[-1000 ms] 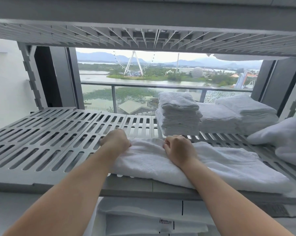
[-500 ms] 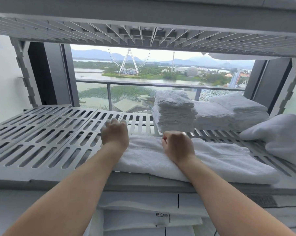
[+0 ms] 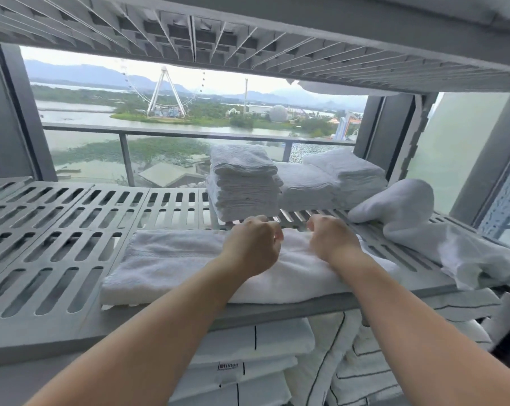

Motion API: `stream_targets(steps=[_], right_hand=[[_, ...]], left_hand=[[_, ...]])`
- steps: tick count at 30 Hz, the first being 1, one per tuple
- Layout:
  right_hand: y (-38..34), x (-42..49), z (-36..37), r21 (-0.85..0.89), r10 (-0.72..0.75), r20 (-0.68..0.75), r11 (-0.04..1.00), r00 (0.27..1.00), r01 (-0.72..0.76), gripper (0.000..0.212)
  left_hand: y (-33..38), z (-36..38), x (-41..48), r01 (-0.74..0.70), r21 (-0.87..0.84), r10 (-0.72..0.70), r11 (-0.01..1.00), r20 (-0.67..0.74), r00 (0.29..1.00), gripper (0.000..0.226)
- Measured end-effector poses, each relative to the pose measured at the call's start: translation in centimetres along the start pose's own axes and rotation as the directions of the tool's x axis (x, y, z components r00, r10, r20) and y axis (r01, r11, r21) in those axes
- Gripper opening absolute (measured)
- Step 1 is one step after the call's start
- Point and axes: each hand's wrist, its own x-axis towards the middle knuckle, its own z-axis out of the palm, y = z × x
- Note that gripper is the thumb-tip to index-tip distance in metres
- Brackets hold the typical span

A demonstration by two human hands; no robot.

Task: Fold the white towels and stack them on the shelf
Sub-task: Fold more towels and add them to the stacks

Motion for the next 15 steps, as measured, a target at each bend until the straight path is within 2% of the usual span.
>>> stream_targets(steps=[3,7,9,12,15], right_hand=[[3.3,0.1,0.0,-0.011,0.049,0.035,0.999,0.998,-0.049,0.032],[6.1,0.9,-0.4,0.129,-0.022,-0.044,0.991,0.999,0.027,0.026],[7.1,1.7,-0.3,0.145,-0.018,-0.054,0.989,0.998,0.025,0.028],[8.7,2.8,-0.2,0.131,0.039,-0.028,0.991,0.999,-0.035,0.032],[10.3,4.0,0.0,0.137,0.025,0.017,0.99,1.0,-0.027,0.034]], left_hand=[[2.0,1.8,1.3,-0.009,-0.006,0.009,1.0,0.028,1.0,0.025],[4.1,3.5,3.2,0.028,-0.057,-0.023,0.998,0.088,0.996,0.028],[4.8,4.1,4.2,0.046,-0.031,-0.042,0.998,0.132,0.99,0.032],[5.6,5.0,5.3,0.13,0.019,-0.132,0.991,0.172,0.976,0.039],[6.2,6.0,5.7,0.2,0.06,-0.208,0.978,0.199,0.958,0.038]])
